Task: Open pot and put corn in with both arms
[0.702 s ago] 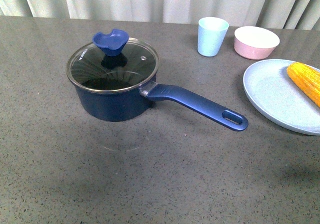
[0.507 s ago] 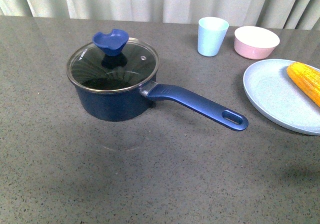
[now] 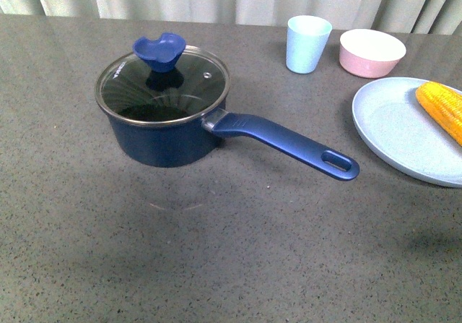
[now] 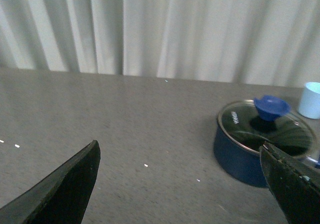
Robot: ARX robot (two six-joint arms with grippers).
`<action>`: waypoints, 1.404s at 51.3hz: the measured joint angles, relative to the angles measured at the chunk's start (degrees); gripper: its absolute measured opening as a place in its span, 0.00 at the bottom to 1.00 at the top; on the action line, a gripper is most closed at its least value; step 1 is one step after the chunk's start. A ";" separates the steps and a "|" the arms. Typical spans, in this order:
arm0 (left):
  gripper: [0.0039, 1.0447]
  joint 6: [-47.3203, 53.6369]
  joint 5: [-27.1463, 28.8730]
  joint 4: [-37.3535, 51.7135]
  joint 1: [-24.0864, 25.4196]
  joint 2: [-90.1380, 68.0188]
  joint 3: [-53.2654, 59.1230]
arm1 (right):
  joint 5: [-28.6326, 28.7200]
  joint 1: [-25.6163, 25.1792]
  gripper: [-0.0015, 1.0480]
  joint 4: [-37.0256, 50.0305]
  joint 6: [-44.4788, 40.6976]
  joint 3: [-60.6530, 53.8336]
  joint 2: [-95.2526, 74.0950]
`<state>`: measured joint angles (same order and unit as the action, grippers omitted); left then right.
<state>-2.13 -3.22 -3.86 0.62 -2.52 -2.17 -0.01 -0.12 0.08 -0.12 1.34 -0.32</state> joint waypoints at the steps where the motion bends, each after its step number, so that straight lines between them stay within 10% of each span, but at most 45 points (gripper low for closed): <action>1: 0.92 -0.96 -1.49 -2.40 0.15 -1.36 -0.92 | -0.02 0.00 0.91 0.00 0.00 0.00 0.00; 38: 0.92 -10.93 2.82 33.16 -12.66 -68.85 -20.68 | 0.00 0.00 0.91 0.00 -0.02 0.00 0.00; 72: 0.92 -11.04 6.86 38.51 -20.31 -94.18 -36.17 | 0.00 0.00 0.91 0.00 0.00 0.00 0.00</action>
<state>-13.17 3.64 34.65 -19.68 -96.71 -38.35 -0.01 -0.12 0.08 -0.12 1.34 -0.32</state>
